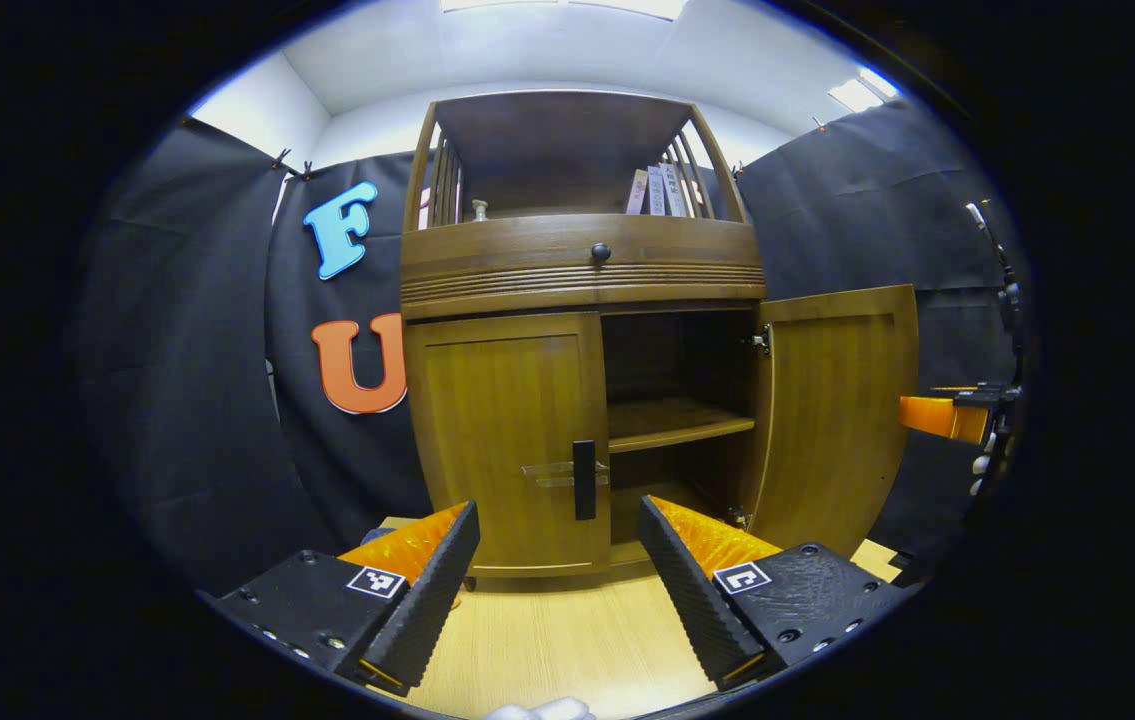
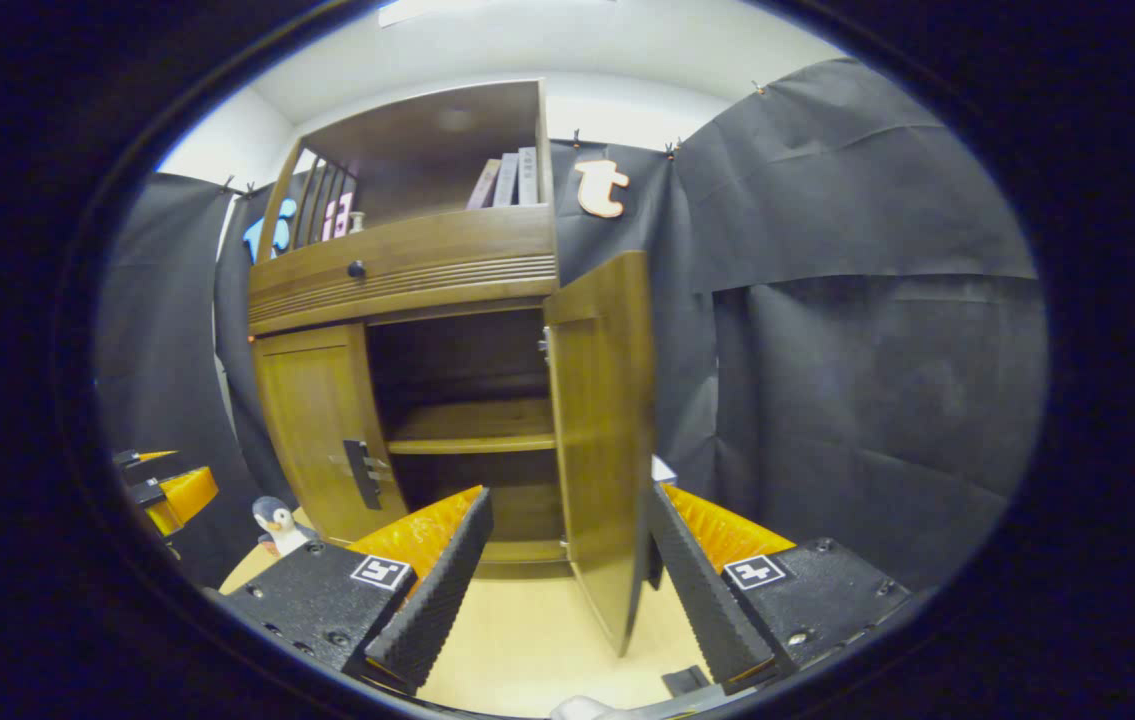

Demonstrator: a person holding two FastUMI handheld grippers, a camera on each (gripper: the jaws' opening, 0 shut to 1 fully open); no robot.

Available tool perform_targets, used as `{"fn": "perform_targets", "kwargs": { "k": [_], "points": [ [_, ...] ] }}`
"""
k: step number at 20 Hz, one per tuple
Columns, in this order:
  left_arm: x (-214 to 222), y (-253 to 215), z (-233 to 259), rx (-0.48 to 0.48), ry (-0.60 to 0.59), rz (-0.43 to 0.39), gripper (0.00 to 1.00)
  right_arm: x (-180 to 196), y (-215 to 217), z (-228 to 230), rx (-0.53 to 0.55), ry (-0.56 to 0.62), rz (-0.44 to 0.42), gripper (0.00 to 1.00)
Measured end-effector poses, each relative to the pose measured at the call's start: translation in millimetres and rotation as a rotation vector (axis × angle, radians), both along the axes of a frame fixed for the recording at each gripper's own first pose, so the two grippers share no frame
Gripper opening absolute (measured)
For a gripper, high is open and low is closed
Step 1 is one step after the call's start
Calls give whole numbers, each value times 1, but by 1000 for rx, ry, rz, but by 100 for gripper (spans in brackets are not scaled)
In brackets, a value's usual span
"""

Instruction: Open the right door of the double-door shoe cabinet with the right hand, and open the left door with the left hand.

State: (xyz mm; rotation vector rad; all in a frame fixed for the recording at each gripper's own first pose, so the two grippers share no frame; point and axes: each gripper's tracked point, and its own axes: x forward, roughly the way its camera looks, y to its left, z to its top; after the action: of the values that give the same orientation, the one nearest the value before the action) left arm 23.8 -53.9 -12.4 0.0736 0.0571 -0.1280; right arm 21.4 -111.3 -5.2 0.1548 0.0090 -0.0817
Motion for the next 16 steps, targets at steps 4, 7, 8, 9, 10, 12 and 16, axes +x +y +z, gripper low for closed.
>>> {"fn": "perform_targets", "kwargs": {
  "k": [4,7,8,9,10,12,16],
  "points": [
    [16,12,-11,10,0,38,96,8,54,-23,14,39,69,99],
    [45,6,-27,-15,7,34,96,15,78,-28,31,73,111,99],
    [58,0,-31,-25,1,21,100,18,81,-29,29,82,114,99],
    [71,-4,-36,-28,1,17,100,20,83,-29,23,91,114,99],
    [85,-8,-40,-36,-9,12,96,20,84,-28,14,100,111,99],
    [117,-18,-51,-52,-15,-10,96,18,83,-27,-7,114,94,99],
    [176,-35,-77,-66,11,-29,96,7,69,-16,-58,119,39,99]
  ]
}}
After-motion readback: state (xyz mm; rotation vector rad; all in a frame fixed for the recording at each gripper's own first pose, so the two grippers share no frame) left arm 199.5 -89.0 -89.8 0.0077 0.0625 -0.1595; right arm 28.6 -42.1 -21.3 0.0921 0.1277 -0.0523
